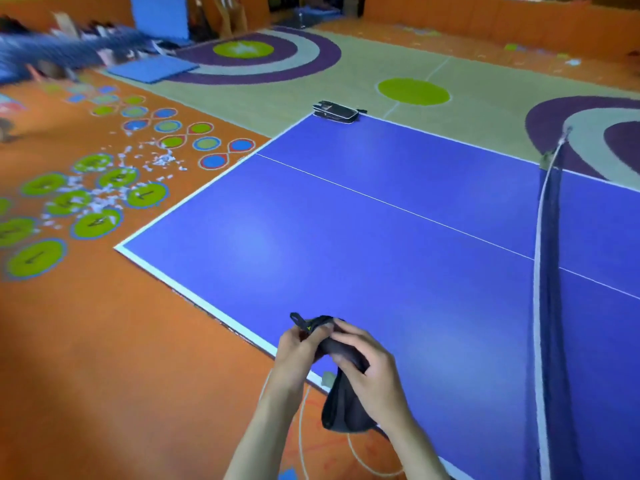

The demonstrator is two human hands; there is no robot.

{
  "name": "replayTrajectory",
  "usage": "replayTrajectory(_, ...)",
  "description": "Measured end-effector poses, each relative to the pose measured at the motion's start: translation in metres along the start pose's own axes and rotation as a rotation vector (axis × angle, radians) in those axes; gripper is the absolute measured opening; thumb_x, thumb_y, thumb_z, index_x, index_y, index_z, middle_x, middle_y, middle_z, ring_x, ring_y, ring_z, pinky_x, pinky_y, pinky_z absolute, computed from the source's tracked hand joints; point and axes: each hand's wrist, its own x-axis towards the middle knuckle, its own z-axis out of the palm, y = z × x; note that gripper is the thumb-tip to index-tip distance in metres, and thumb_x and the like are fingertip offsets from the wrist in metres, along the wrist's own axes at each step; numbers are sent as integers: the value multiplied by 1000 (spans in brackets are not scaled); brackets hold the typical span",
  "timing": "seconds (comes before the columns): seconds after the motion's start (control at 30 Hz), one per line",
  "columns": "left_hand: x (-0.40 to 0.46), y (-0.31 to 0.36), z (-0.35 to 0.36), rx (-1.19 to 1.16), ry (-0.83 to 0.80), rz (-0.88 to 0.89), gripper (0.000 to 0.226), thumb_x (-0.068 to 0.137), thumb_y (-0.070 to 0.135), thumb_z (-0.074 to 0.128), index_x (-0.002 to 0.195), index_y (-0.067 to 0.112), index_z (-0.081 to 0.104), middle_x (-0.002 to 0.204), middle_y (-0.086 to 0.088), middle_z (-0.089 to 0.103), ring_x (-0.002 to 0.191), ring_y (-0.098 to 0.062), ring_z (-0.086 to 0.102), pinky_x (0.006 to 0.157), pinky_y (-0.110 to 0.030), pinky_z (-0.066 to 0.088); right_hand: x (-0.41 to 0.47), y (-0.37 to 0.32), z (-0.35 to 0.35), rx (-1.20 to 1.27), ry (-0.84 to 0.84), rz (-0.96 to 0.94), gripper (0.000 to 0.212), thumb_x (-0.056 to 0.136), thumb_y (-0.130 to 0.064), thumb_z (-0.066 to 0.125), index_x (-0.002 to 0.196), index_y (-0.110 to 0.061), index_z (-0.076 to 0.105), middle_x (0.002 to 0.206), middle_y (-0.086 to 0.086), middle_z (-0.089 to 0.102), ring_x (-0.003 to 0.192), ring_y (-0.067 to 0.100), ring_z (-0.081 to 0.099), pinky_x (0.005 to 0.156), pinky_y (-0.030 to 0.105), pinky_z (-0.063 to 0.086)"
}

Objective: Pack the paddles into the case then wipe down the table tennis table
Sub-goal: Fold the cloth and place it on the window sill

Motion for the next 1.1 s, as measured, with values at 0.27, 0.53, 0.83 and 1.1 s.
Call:
replayTrajectory(0.27, -4, 33, -130, -59, 448, 167, 13, 91, 4, 71, 82, 10, 78, 76, -9, 74, 71, -23, 67, 70, -43, 54, 62, -32, 134, -288, -209, -228, 43, 90, -27, 79, 127, -45, 67, 131, -27, 46, 127, 7, 50, 99, 10, 39)
replayTrajectory(0.53, 20, 63, -217, -187, 661, 269, 19, 100, 26, 67, 95, 8, 70, 93, -21, 71, 85, -36, 70, 84, -52, 56, 131, -62, 253, 130, -358, -78, 21, 88, -30, 83, 105, -28, 72, 105, -9, 69, 107, 16, 70, 87, 29, 58)
replayTrajectory(0.83, 68, 117, -299, -419, 847, 165, 24, 101, 21, 62, 104, -1, 68, 91, -13, 68, 83, -22, 67, 86, -41, 60, 241, -100, 340, 207, -613, -69, 34, 85, -59, 66, 78, -27, 73, 81, -7, 69, 80, 12, 69, 70, 26, 52)
replayTrajectory(1.1, 87, 128, -350, -350, 957, 85, 11, 90, 0, 74, 97, 3, 66, 90, -17, 71, 86, -28, 73, 86, -44, 61, 289, -108, 410, 63, -840, 120, 40, 90, -47, 77, 61, -25, 60, 59, -12, 61, 58, 6, 55, 56, 24, 40)
